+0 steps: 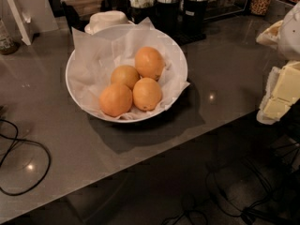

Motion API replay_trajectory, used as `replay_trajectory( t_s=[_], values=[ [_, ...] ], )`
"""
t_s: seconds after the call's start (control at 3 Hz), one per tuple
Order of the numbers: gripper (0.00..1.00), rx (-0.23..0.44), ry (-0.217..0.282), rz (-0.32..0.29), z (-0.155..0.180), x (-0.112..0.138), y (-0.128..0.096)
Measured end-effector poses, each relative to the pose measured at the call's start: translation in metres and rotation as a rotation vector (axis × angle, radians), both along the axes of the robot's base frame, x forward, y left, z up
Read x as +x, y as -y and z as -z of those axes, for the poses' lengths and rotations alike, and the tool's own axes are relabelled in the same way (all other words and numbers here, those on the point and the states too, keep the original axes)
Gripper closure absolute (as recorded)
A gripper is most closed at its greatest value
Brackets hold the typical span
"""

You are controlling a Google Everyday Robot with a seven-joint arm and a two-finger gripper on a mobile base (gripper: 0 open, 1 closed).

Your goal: Pick orange from white bowl

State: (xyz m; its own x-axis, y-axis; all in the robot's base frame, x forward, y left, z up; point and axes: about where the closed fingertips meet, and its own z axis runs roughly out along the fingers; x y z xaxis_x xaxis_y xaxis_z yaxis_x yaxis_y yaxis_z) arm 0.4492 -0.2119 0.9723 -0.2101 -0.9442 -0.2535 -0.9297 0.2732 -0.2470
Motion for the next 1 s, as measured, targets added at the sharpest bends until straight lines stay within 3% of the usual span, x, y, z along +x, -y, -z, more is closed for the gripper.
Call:
replay_trajectory(
  t_s=[0.33, 0.67, 1.0],
  values=[
    [0.00, 0.089, -0.016, -0.145, 0.004, 0.019, -0.036],
    [0.00, 0.149, -0.003, -0.339, -0.005, 0.028, -0.083],
    [0.00, 0.177, 0.020, -0.489, -0.015, 0.034, -0.124]
  ],
)
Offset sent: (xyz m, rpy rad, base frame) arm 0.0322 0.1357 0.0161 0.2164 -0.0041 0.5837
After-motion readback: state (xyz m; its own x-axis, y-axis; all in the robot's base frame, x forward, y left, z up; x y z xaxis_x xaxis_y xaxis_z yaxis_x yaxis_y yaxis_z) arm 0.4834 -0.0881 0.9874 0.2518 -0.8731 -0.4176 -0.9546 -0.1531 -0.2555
